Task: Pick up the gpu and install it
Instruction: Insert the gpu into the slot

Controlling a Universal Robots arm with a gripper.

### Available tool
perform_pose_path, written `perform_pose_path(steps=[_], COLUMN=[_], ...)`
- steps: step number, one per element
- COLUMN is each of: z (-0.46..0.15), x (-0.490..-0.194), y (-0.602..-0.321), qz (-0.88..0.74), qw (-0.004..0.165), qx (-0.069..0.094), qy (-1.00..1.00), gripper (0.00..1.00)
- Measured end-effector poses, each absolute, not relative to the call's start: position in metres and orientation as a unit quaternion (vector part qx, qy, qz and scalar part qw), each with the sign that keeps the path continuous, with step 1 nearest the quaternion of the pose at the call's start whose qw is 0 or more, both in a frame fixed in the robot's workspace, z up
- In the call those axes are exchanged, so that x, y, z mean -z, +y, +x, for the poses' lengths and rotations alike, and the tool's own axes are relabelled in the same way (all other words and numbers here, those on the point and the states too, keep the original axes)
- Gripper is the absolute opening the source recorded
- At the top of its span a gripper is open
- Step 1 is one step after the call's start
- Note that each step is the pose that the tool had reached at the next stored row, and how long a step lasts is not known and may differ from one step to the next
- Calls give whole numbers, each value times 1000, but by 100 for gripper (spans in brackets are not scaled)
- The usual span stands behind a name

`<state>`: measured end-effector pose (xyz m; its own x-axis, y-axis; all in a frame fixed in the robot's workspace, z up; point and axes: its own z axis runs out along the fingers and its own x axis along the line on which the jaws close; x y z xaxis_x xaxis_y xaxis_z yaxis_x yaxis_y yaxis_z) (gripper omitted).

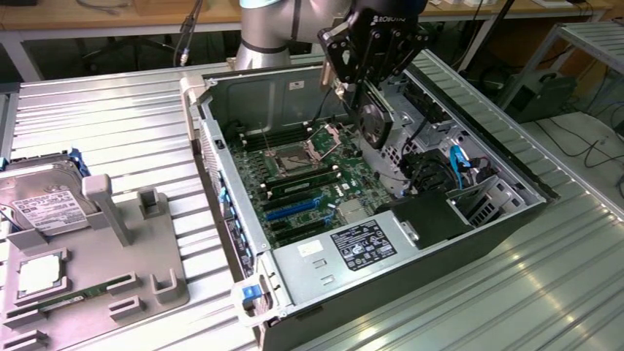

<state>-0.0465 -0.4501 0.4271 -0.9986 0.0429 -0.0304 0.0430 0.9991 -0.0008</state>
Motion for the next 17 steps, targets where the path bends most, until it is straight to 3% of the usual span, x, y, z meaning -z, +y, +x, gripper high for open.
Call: perform_pose_path(steps=[17], z=[-47], x=[-427], y=[-450], qz=[-168], qw=[15], qx=[-2], qy=[986], gripper=[28])
